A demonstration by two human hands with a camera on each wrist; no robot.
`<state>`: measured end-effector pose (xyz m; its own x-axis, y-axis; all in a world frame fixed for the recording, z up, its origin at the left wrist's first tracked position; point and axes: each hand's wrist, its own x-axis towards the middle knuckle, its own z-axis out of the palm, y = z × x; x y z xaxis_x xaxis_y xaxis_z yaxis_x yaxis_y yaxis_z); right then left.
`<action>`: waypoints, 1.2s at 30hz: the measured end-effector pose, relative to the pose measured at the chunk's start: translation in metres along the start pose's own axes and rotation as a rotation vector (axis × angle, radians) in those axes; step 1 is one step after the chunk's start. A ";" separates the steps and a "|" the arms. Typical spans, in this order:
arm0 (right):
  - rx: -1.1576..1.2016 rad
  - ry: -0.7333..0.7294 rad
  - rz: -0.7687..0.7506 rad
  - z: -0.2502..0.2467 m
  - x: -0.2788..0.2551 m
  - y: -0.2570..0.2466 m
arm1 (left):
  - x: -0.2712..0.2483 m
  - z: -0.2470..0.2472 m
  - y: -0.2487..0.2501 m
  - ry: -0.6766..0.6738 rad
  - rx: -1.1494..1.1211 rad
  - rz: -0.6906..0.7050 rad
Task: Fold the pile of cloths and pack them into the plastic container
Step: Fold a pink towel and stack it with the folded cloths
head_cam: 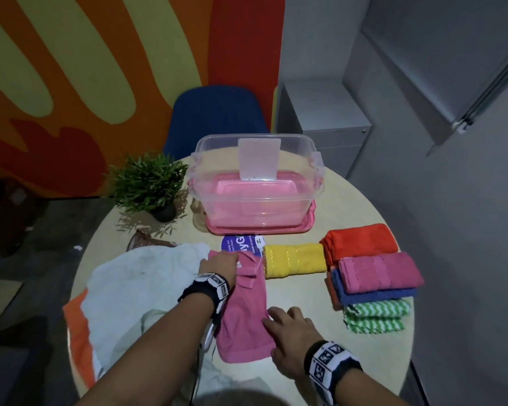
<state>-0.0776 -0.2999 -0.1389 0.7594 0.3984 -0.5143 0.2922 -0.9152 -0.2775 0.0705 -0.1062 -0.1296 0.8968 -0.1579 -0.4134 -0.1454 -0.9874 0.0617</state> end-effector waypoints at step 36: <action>0.424 0.562 -0.227 -0.151 -0.059 0.000 | -0.140 -0.079 0.044 0.298 -0.478 0.405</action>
<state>-0.0348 -0.3324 0.0137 0.9235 0.3796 0.0546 0.3141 -0.6670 -0.6757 -0.0286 -0.1274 0.0034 0.8970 -0.4419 -0.0105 -0.3544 -0.7333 0.5803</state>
